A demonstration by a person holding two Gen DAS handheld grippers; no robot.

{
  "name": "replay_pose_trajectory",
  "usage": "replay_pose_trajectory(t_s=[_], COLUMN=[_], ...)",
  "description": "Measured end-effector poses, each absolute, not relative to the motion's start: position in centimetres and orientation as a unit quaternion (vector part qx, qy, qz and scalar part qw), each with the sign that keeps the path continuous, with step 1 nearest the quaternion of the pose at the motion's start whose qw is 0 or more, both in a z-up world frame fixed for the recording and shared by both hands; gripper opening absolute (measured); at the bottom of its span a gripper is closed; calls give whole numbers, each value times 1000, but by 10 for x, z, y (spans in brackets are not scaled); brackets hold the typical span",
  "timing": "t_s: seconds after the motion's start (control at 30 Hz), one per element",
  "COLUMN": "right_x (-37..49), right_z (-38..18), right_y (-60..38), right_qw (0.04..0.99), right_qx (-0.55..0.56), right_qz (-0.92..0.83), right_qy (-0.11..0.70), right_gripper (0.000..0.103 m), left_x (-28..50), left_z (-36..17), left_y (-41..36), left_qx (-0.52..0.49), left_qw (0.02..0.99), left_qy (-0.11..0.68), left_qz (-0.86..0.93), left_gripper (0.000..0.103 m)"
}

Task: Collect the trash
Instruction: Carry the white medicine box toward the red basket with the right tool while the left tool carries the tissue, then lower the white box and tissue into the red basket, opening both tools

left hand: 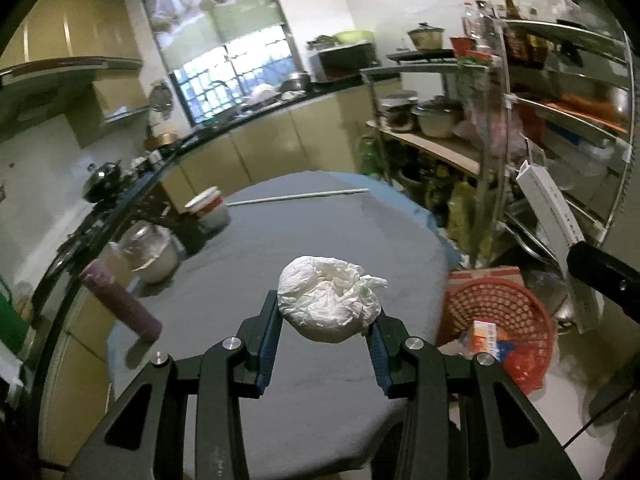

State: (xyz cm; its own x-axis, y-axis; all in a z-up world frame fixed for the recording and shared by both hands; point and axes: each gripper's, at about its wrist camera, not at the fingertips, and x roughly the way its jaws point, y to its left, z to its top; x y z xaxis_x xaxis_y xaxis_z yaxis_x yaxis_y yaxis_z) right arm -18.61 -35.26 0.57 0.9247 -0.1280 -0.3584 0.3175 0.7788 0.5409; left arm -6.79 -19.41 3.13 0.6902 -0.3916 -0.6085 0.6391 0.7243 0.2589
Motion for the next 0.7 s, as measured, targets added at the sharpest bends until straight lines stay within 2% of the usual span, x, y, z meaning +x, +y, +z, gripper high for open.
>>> replay_pose_trajectory(t_s=[0.7], right_x=[-212], right_z=[-22], right_y=[-389], right_qw=[907], right_qx=[341], right_qz=[-181], right_qy=[168], right_gripper=[51], left_x=[-80], left_z=[5], left_y=[-255], left_qx=[253], left_qw=[854], left_qy=[278], left_qz=[-360], left_gripper=[42])
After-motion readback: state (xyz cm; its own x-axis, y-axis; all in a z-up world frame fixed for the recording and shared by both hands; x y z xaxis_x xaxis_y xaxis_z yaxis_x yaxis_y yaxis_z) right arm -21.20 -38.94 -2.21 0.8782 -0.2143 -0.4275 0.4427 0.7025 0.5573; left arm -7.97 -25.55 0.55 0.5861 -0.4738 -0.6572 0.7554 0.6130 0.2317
